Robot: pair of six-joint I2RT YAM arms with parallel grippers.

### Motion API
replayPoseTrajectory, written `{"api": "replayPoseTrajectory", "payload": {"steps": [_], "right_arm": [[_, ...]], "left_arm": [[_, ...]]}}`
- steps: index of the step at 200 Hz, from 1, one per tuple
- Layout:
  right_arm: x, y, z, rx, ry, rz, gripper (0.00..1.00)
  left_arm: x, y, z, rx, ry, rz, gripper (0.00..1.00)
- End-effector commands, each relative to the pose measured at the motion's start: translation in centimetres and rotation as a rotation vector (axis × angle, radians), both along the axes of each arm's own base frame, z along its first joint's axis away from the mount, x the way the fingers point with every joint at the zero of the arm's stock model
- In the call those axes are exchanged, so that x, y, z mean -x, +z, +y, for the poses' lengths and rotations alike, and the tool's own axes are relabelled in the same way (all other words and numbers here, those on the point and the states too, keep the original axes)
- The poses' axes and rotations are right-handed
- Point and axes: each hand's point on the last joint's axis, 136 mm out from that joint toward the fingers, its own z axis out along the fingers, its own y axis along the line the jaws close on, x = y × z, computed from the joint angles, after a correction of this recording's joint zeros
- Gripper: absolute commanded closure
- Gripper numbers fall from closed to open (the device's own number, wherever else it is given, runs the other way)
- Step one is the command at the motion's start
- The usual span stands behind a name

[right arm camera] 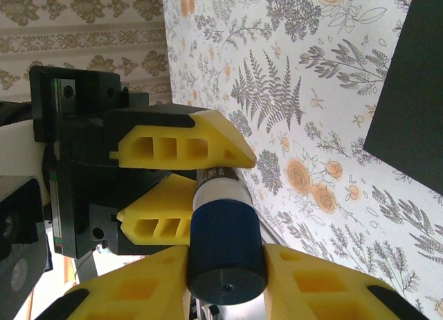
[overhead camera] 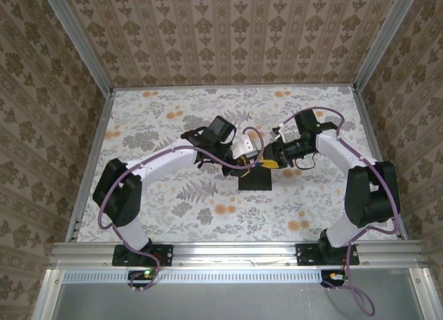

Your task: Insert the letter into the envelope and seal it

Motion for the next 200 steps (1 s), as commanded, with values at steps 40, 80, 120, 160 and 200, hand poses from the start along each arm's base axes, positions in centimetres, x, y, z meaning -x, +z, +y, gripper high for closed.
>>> {"api": "replayPoseTrajectory", "payload": {"steps": [40, 80, 120, 160, 200], "right_arm": [[-0.5, 1.0, -0.1, -0.006, 0.008, 0.0, 0.69], [-0.4, 1.0, 0.0, -0.01, 0.011, 0.004, 0.69], [-0.2, 0.8, 0.5, -0.013, 0.018, 0.012, 0.7], [-0.2, 0.4, 1.0, -0.016, 0.02, 0.014, 0.71], [-0.1, 0.3, 1.2, -0.02, 0.021, 0.016, 0.71]], "left_arm": [[2.7, 2.6, 0.1, 0.074, -0.088, 0.027, 1.0], [2.6, 2.5, 0.2, 0.069, -0.08, 0.017, 1.0], [1.7, 2.8, -0.4, 0.09, -0.049, 0.007, 1.0], [0.7, 3.4, -1.0, 0.12, -0.011, -0.021, 1.0], [0.0, 3.5, -1.5, 0.132, 0.022, -0.031, 1.0]]}}
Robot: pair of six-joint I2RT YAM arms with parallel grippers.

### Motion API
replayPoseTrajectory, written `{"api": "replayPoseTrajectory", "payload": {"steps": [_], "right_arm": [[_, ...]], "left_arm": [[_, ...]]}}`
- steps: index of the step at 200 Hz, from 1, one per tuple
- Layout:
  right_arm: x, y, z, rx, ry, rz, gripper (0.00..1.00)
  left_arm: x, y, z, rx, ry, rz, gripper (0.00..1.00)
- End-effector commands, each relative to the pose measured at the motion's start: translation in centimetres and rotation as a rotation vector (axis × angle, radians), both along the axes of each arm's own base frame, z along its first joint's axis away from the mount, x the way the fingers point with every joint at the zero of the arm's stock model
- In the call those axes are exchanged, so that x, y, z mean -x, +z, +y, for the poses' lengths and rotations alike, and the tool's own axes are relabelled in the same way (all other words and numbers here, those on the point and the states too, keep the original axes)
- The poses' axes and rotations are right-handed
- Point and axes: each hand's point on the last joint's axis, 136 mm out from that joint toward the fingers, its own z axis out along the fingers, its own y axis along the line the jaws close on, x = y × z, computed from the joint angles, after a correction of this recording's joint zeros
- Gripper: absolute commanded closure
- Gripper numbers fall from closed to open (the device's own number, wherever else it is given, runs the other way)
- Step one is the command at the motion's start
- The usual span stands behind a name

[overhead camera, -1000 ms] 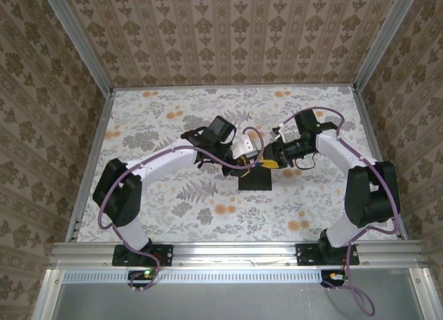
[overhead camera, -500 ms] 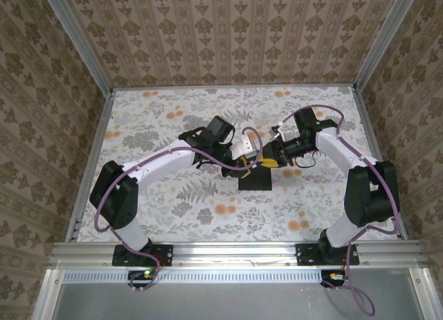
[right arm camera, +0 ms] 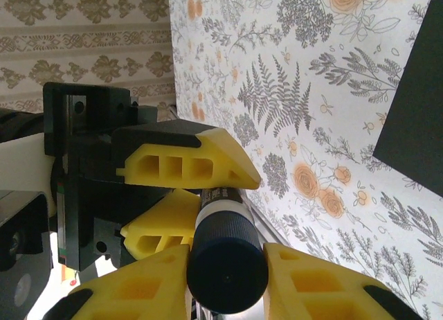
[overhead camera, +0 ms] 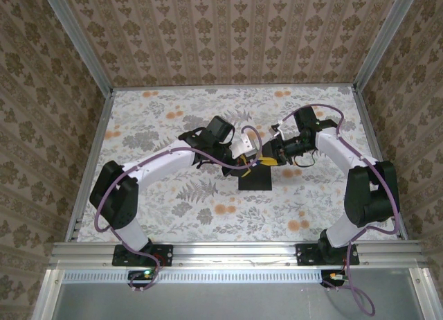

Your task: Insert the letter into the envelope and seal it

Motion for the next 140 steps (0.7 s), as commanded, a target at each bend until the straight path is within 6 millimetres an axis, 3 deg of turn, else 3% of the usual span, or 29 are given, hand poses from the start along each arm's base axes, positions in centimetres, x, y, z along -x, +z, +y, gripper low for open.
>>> {"api": "replayPoseTrajectory", "payload": {"steps": [1, 35, 95, 140], "right_arm": [[0.3, -0.6, 0.8, -0.013, 0.014, 0.033, 0.71], [0.4, -0.7, 0.9, -0.014, 0.014, 0.03, 0.71], [0.3, -1.3, 1.7, -0.022, 0.029, 0.044, 0.71], [0.4, -1.4, 2.0, -0.018, 0.037, 0.046, 0.71]], "left_arm": [[-0.3, 2.5, -1.4, 0.096, 0.002, -0.048, 1.0], [-1.2, 2.4, -1.6, 0.099, 0.04, -0.057, 1.0], [-0.8, 3.6, -2.4, 0.148, 0.014, -0.056, 1.0], [-0.8, 3.3, -2.3, 0.139, 0.012, -0.056, 1.0]]}}
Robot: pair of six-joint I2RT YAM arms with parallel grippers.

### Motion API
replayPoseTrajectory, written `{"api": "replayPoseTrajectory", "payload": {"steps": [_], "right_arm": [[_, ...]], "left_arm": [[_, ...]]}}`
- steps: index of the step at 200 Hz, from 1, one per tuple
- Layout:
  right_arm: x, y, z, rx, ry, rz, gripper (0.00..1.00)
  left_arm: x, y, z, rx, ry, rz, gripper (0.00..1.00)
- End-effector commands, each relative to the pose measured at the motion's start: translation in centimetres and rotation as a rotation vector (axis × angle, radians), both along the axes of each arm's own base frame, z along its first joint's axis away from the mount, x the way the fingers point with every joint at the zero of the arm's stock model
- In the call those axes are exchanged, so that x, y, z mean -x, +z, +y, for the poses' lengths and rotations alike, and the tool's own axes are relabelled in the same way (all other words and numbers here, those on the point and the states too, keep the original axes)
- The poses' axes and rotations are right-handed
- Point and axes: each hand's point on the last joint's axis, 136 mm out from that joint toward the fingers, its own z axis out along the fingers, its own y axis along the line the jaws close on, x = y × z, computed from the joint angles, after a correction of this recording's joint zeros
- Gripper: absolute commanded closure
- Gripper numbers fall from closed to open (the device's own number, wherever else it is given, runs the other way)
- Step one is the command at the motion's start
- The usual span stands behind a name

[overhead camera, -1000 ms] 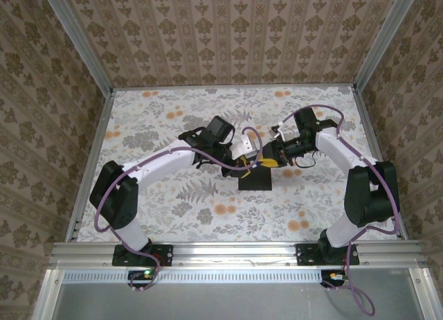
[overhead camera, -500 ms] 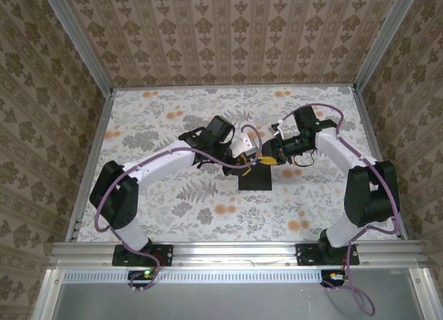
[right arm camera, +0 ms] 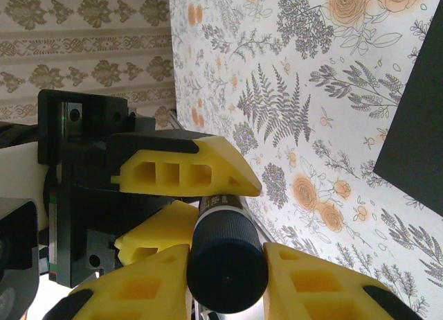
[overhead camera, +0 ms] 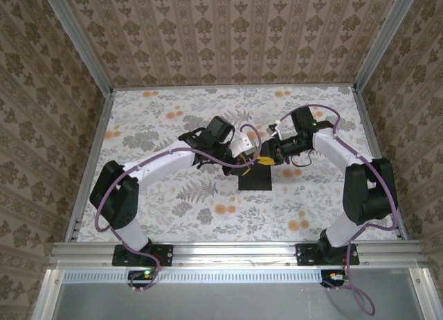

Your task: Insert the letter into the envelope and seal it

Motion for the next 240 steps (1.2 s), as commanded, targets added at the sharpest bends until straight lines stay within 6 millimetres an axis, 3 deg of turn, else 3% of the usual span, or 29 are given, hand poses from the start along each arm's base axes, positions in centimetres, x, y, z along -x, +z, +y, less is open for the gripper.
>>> {"api": "replayPoseTrajectory", "payload": {"steps": [1, 138, 179, 240], "right_arm": [[1.1, -0.6, 1.2, -0.01, 0.039, 0.049, 0.71], [0.5, 0.2, 0.1, 0.035, 0.019, 0.017, 0.68], [0.2, 0.7, -0.5, 0.034, -0.001, 0.006, 0.55], [-0.2, 1.9, -1.8, 0.018, -0.037, -0.015, 0.5]], "left_arm": [[0.0, 3.6, -2.3, 0.145, -0.053, -0.073, 1.0], [-0.2, 2.7, -1.4, 0.127, -0.028, -0.056, 1.0], [-0.2, 2.5, -1.4, 0.124, -0.026, -0.049, 1.0], [0.0, 1.8, -1.2, 0.112, -0.03, -0.028, 1.0]]}}
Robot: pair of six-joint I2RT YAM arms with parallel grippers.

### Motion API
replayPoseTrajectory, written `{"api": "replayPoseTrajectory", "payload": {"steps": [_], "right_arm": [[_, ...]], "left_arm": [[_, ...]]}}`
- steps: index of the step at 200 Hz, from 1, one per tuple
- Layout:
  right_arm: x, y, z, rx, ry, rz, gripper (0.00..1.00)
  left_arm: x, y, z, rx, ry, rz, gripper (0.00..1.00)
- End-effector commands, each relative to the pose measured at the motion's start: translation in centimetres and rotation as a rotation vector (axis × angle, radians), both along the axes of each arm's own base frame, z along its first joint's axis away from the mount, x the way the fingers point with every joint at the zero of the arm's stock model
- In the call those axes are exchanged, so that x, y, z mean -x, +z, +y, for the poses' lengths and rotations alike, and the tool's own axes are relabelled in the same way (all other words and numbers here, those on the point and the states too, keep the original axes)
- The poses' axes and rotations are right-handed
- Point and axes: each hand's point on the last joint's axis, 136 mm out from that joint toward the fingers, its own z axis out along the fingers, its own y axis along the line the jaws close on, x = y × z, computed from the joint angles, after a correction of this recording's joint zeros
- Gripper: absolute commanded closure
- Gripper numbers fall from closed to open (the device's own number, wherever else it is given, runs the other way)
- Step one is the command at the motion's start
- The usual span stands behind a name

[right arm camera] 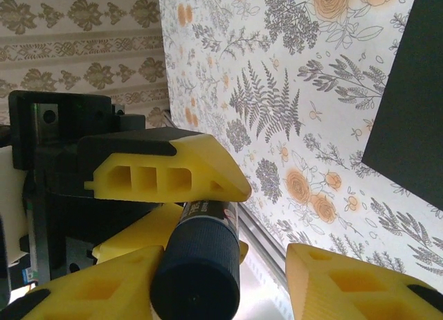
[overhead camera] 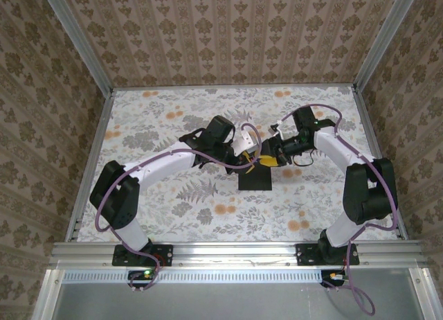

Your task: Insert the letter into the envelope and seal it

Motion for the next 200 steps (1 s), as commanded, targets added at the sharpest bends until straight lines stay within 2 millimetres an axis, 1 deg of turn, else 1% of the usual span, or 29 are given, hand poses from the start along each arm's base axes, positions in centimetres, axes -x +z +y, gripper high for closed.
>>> {"api": "replayPoseTrajectory", "payload": {"steps": [1, 20, 43, 84, 111, 162, 200], "right_arm": [[-0.06, 1.88, -0.68, -0.01, -0.015, -0.032, 0.5], [-0.24, 2.33, -1.1, -0.013, -0.029, -0.044, 0.5], [-0.35, 2.34, -1.35, -0.018, -0.037, -0.041, 0.5], [-0.49, 2.53, -1.17, -0.038, -0.034, -0.04, 0.61], [-0.52, 2.55, -1.08, -0.048, -0.031, -0.033, 0.65], [-0.5, 2.41, -0.96, -0.053, -0.026, -0.027, 0.68], [-0.28, 2.07, -0.51, -0.051, -0.014, -0.019, 0.71]], "left_arm": [[0.47, 0.91, -0.05, 0.035, -0.016, 0.007, 1.0], [0.47, 0.81, 0.0, 0.033, -0.018, 0.01, 1.0], [0.47, 0.91, -0.01, 0.034, -0.018, 0.008, 1.0], [0.53, 0.94, -0.05, 0.036, -0.021, 0.012, 1.0], [0.5, 0.97, -0.05, 0.037, -0.023, 0.014, 1.0], [0.43, 1.02, -0.14, 0.036, -0.025, 0.015, 1.0], [0.27, 1.16, -0.38, 0.039, -0.027, 0.016, 1.0]]}}
